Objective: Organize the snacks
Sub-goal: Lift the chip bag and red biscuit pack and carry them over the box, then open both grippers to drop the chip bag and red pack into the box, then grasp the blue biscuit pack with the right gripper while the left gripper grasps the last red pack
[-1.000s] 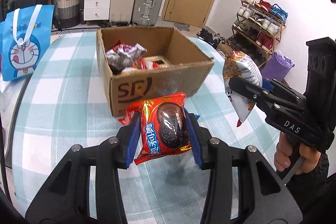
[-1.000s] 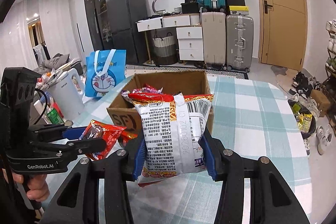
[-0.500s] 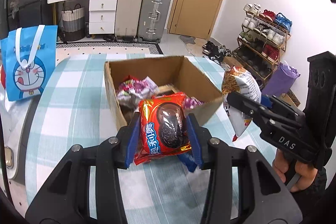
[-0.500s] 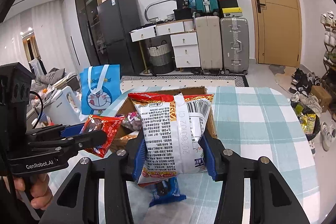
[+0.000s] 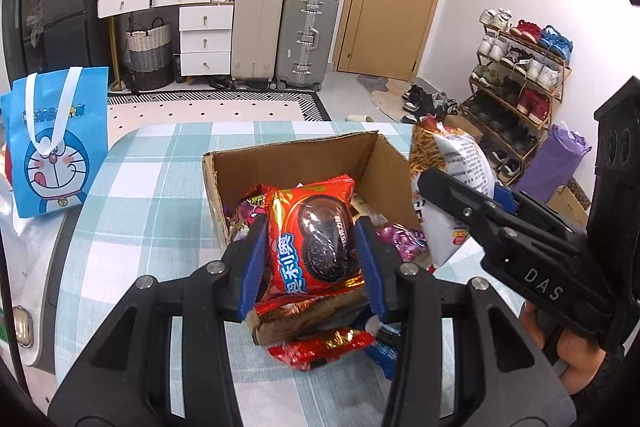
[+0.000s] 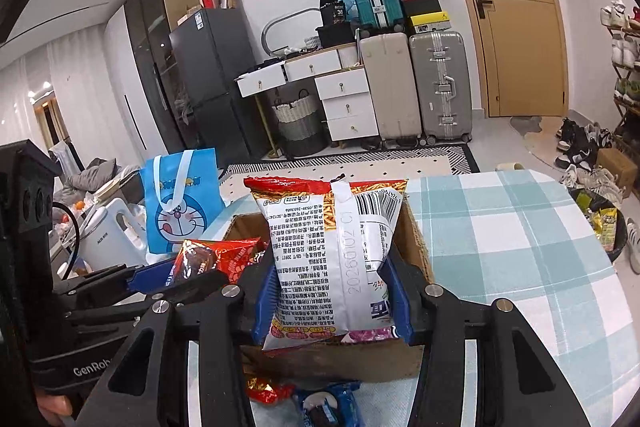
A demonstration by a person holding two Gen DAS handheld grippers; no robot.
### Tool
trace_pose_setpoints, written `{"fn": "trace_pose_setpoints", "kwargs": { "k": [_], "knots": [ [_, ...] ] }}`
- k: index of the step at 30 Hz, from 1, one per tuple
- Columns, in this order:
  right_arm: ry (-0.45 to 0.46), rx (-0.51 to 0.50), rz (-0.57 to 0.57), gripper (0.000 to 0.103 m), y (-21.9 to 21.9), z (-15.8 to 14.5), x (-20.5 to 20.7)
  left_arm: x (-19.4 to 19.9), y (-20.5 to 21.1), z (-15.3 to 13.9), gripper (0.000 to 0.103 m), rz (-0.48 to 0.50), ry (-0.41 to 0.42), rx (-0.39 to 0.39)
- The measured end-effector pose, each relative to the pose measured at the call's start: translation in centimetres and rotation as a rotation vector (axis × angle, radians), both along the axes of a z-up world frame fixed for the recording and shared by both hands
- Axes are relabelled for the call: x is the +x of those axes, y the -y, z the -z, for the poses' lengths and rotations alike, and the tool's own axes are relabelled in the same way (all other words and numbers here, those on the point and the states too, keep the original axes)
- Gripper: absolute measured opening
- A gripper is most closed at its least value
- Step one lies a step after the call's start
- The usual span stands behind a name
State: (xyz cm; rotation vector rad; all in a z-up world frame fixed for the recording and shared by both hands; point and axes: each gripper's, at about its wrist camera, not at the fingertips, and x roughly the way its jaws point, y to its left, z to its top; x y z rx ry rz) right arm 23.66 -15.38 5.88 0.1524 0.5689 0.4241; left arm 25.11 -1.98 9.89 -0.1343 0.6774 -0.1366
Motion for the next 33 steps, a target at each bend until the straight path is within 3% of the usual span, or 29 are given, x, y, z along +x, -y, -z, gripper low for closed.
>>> {"fn": "trace_pose_setpoints", "kwargs": {
  "k": [4, 8, 13, 16, 18, 19, 24, 33],
  "knots": [
    [-0.031, -0.023, 0.026, 0.048, -0.5, 0.8, 1.5, 1.6, -0.1, 1.4, 0.040, -0.011, -0.019, 0.017],
    [-0.035, -0.043, 0.026, 0.056, -0.3, 1.3, 1.8, 3.1, -0.7, 2.8, 0.041, -0.024, -0.049, 0.021],
    [-0.014, -0.070, 0.035, 0.081, 0.6, 1.4, 0.7, 3.1, -0.9, 3.2, 0.052, -0.031, -0.042, 0.045],
    [-0.028, -0.084, 0.045, 0.094, 1.6, 1.8, 0.0, 2.6, -1.2, 3.2, 0.067, -0.039, -0.040, 0.040],
    [-0.041, -0.086, 0.052, 0.097, 2.2, 2.0, -0.4, 2.1, -1.4, 3.1, 0.081, -0.047, -0.037, 0.042],
    [-0.055, -0.090, 0.054, 0.099, 2.4, 2.2, -0.6, 1.8, -1.6, 3.1, 0.082, -0.050, -0.036, 0.038],
    [-0.090, -0.104, 0.054, 0.102, 3.1, 2.7, -1.8, 0.5, -2.5, 3.4, 0.083, -0.052, -0.061, -0.002],
    [-0.107, -0.115, 0.040, 0.102, 3.3, 3.5, -4.5, -2.4, -2.2, 4.3, 0.084, -0.050, -0.076, 0.029]
  ]
}}
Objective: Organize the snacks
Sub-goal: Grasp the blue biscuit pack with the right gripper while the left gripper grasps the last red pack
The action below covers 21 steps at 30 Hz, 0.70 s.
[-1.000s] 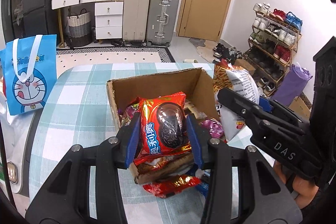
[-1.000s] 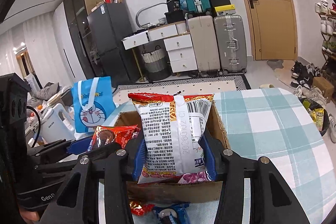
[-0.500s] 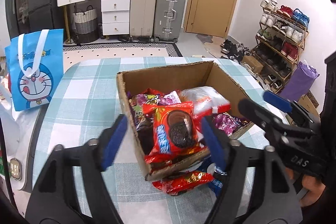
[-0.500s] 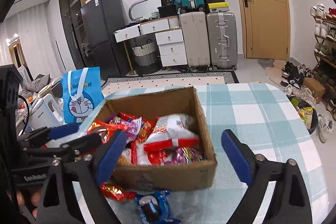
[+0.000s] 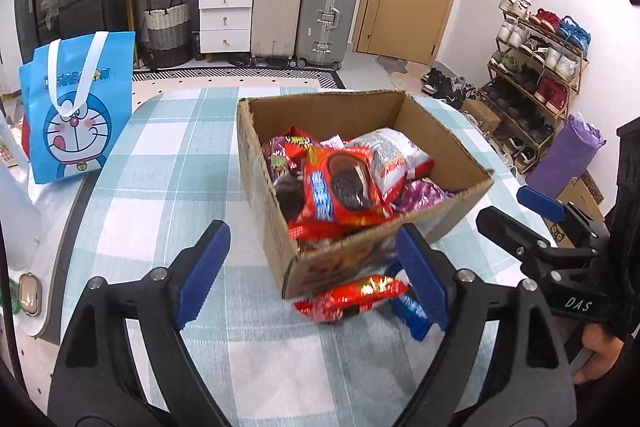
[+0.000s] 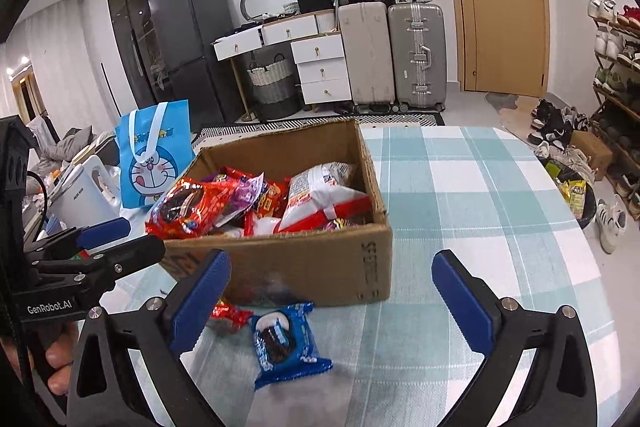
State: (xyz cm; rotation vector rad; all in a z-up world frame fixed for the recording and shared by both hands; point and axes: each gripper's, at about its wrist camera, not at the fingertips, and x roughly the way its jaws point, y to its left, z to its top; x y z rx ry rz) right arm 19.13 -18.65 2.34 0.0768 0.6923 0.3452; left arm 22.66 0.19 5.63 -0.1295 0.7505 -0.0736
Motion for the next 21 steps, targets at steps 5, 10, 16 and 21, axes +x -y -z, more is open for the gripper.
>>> {"fn": "trace_pose_setpoints", "kwargs": {
  "k": [5, 10, 16, 21],
  "knots": [
    [-0.022, -0.002, -0.017, 0.102, -0.3, 0.8, -0.6, -1.5, 0.4, 0.1, 0.088, -0.001, 0.002, 0.024],
    [-0.051, -0.016, -0.031, 0.102, -0.9, 2.1, -0.6, -2.9, 0.1, 0.7, 0.102, -0.020, -0.003, 0.031],
    [-0.122, -0.032, -0.066, 0.102, -1.6, 4.1, -0.3, -3.2, -0.4, 2.3, 0.102, -0.023, -0.046, 0.027],
    [-0.166, -0.063, -0.105, 0.102, -2.3, 5.6, -0.4, -3.4, -0.5, 3.8, 0.102, -0.012, -0.076, 0.022]
  ]
}}
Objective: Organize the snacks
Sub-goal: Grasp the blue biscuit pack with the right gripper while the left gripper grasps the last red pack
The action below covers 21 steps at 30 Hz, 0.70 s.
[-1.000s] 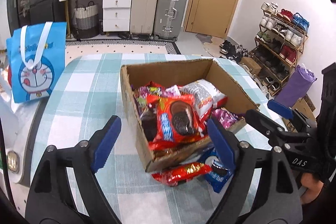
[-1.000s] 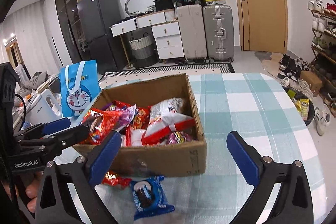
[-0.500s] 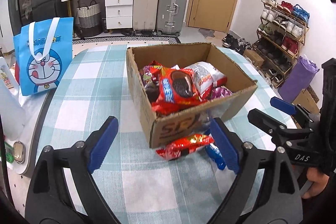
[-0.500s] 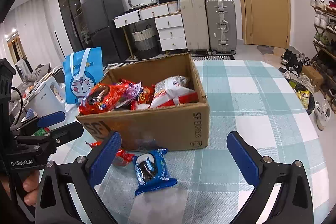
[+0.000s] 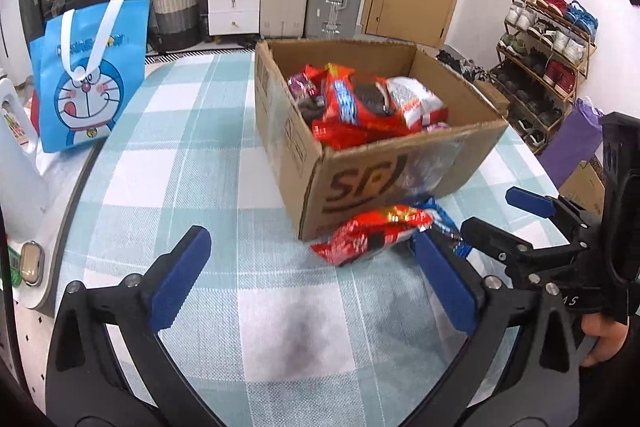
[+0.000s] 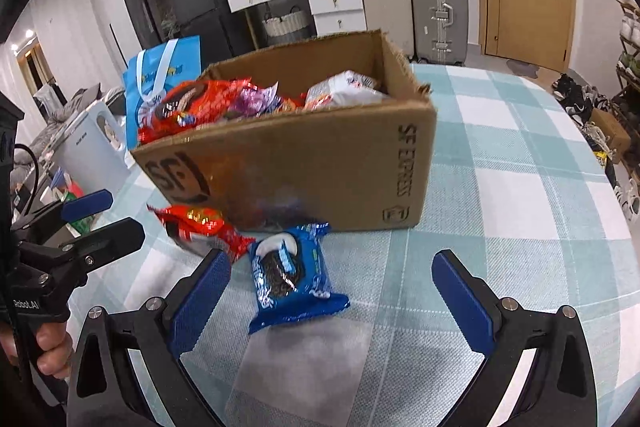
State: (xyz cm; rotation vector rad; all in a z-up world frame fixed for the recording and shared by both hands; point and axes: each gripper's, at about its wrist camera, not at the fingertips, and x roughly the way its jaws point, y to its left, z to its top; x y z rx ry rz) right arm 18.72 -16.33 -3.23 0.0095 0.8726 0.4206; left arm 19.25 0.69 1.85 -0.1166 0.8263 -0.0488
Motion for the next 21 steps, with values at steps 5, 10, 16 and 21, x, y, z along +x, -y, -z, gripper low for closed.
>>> {"fn": "trace_pose_setpoints", "kwargs": {
  "k": [5, 10, 16, 21],
  "knots": [
    [-0.038, -0.033, -0.029, 0.102, -0.9, 1.2, 0.0, 0.1, 0.2, 1.1, 0.102, 0.017, -0.015, 0.001],
    [-0.043, -0.071, -0.054, 0.099, -2.2, 2.0, 0.1, 0.2, 0.4, 2.1, 0.102, 0.032, -0.023, -0.003],
    [-0.035, -0.124, -0.093, 0.065, -3.8, 2.8, 0.5, 0.5, 1.1, 2.9, 0.102, 0.044, -0.038, 0.008],
    [-0.001, -0.126, -0.108, 0.053, -3.7, 3.0, -0.1, 1.0, 1.5, 3.6, 0.102, 0.049, -0.049, 0.021]
  ]
}}
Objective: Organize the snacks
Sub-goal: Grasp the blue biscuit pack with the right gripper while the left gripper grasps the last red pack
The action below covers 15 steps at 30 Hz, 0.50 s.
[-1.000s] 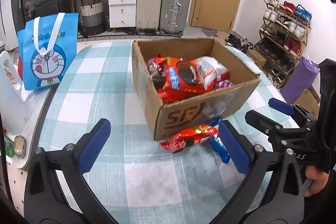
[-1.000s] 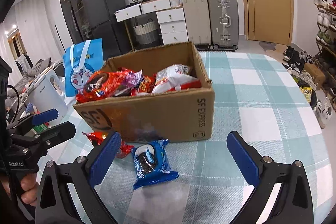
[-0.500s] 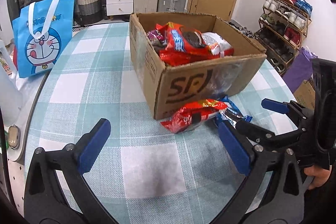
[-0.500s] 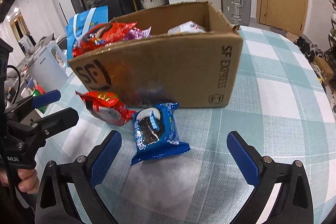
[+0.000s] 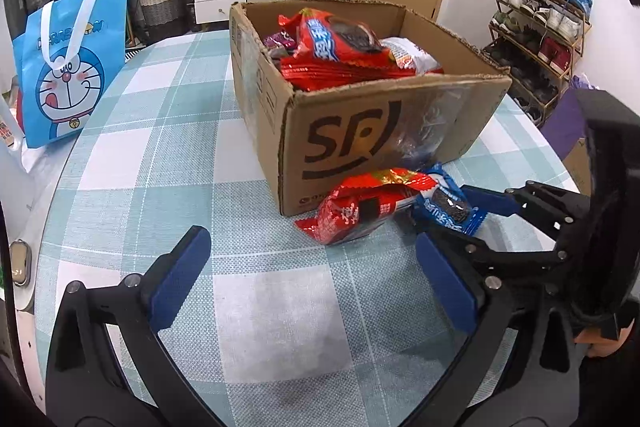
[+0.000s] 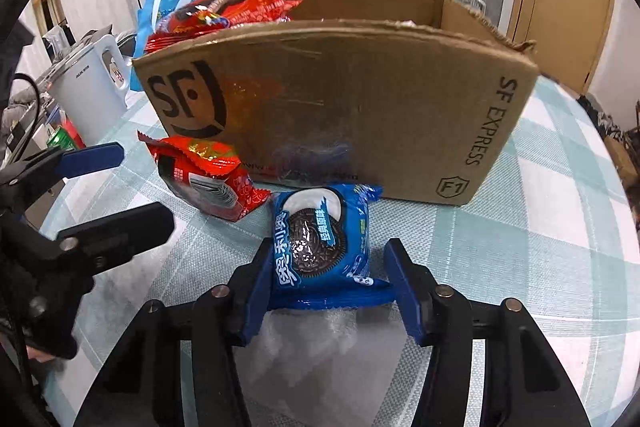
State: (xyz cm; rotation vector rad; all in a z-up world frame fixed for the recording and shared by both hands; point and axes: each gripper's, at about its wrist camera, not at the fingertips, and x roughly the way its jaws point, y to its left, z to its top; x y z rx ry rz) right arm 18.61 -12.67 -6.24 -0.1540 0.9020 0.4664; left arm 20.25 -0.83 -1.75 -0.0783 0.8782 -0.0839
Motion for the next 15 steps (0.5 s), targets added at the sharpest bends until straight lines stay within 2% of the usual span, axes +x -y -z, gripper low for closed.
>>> {"fn": "trace_pose_setpoints", "kwargs": {
  "k": [11, 13, 15],
  "knots": [
    [0.005, 0.038, 0.063, 0.052, 2.4, -0.4, -0.3, 1.5, 2.2, 2.0, 0.102, 0.006, -0.029, 0.032],
    [0.005, 0.039, 0.066, 0.052, 2.7, -0.5, -0.3, 2.0, 2.9, 2.3, 0.097, 0.016, -0.035, 0.034],
    [0.009, 0.041, 0.069, 0.052, 2.9, -0.6, -0.4, 2.3, 3.4, 2.6, 0.083, 0.020, -0.042, 0.036]
  ]
}}
